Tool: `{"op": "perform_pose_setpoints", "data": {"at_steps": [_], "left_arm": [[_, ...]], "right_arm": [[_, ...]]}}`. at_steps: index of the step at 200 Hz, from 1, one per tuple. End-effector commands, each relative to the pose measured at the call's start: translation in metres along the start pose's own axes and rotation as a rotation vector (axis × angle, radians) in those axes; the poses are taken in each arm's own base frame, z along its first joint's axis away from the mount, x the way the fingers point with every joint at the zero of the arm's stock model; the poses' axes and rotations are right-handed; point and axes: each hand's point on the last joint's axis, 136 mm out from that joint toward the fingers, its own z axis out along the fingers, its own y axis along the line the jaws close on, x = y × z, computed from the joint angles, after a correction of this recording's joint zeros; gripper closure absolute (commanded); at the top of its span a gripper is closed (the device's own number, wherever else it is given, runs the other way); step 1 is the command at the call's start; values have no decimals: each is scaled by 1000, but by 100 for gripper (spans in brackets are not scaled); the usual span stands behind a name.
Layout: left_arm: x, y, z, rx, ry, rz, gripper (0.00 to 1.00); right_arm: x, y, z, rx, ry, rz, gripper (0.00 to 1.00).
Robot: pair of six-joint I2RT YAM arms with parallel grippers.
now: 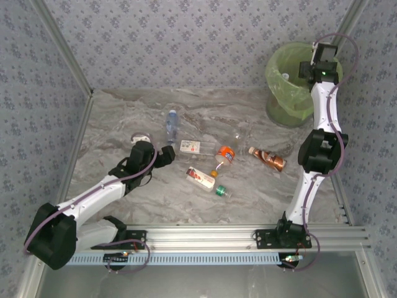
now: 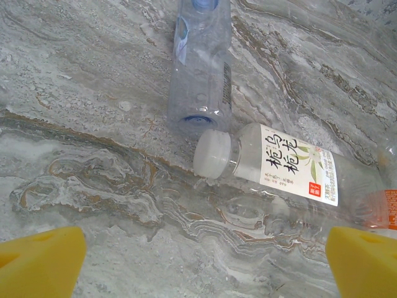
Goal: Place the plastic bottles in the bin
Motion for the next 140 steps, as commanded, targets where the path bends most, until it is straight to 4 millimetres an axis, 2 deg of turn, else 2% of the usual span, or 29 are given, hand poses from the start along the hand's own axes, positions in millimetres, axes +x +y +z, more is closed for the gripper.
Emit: {"op": "perform_pose_setpoints", "data": {"at_steps": [1, 64, 140], "left_arm": [[-4, -2, 0, 14, -13, -6, 1], [-2, 1, -1, 8, -17, 6, 1], [-7, -7, 3, 29, -16, 34, 1]], "right_arm": [[-23, -7, -31, -14, -58, 45, 18], [-38, -8, -72, -59, -111, 94, 13], [-27, 15, -132, -140, -141, 98, 7]]}}
